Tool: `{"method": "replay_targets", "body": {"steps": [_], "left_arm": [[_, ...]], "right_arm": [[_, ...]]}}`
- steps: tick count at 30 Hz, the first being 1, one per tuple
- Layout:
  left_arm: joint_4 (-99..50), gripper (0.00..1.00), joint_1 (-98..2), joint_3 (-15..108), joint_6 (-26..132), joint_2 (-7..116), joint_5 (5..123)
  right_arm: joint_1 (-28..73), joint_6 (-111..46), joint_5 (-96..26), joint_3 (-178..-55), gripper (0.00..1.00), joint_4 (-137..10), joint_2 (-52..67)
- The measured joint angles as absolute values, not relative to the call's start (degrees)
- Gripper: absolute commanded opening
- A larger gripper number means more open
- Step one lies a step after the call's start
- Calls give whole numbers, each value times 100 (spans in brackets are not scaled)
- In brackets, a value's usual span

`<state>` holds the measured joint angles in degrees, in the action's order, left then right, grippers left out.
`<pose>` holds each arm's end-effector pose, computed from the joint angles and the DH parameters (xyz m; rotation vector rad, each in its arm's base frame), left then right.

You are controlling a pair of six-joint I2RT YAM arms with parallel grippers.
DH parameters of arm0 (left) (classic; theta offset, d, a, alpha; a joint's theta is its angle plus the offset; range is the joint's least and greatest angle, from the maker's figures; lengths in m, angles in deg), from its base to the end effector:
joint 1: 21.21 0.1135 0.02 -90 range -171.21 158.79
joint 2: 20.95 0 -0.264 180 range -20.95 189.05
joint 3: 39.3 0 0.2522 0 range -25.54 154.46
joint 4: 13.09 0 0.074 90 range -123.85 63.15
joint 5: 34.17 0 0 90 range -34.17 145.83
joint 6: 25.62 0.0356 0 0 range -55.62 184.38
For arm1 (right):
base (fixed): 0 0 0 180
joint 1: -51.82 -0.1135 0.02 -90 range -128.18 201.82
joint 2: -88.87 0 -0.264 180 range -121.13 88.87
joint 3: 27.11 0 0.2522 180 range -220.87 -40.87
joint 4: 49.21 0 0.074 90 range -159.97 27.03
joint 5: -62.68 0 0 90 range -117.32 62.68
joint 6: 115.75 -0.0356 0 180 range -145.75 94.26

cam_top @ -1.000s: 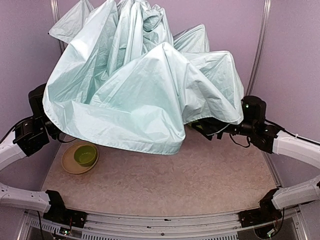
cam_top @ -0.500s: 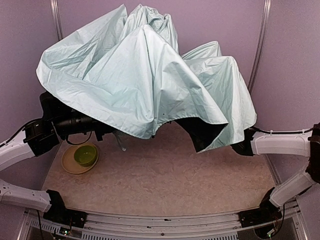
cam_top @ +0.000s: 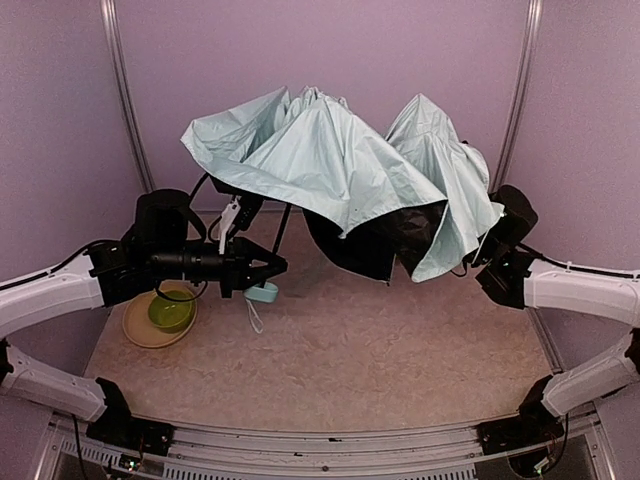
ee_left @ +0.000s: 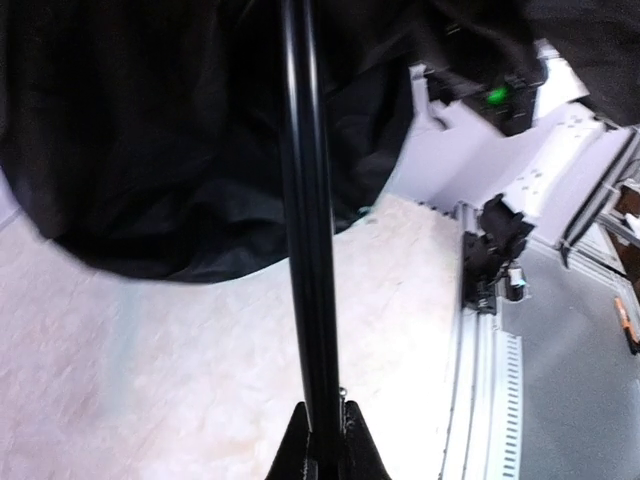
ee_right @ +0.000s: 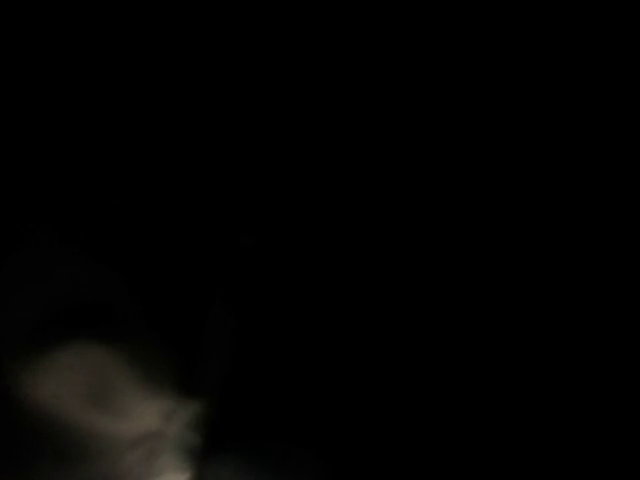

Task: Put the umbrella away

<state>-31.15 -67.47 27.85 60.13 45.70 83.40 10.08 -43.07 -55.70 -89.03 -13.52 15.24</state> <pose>0.1735 -0.2052 0.3262 1.0254 1.6937 -1.0414 0.2042 0.2049 0.3584 -0.7126 1.0776 1.1783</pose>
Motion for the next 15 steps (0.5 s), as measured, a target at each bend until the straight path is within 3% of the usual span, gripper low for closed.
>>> {"method": "replay_targets", "body": {"steps": [7,15], "left_arm": [[-3598,0,-6613,2892,5987,5158,7905],[-4540,0,-6609,3123,6362,6846,8351]], "right_arm": [[903,-4068,-4902,-8903,2,-2565,1719],[250,-3974,-3732,-8895,31,-4342,1581]]}}
